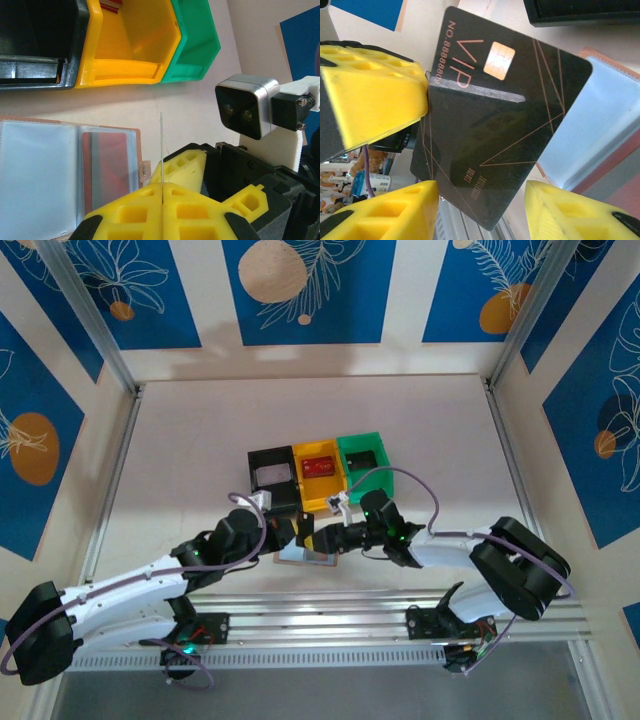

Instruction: Take the credit cards out of the card holder

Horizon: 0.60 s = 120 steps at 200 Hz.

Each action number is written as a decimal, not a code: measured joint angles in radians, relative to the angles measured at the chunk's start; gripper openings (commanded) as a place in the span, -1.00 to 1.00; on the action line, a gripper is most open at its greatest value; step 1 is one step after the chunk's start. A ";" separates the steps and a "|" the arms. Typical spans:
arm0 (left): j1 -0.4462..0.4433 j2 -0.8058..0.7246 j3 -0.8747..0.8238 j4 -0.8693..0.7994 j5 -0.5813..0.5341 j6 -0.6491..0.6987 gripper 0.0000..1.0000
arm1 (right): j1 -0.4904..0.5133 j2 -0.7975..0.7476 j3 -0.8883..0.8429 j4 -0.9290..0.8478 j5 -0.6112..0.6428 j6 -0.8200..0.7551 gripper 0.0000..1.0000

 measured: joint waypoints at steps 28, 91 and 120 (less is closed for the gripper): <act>0.000 0.000 0.000 0.000 0.000 0.000 -1.00 | 0.005 0.010 0.000 0.018 -0.006 0.008 -0.02; 0.000 0.003 0.000 0.019 0.006 -0.005 -1.00 | 0.005 -0.001 0.004 0.029 -0.013 0.013 -0.12; 0.001 0.003 0.000 0.031 0.006 -0.008 -1.00 | 0.005 -0.024 0.004 0.008 -0.005 0.019 -0.18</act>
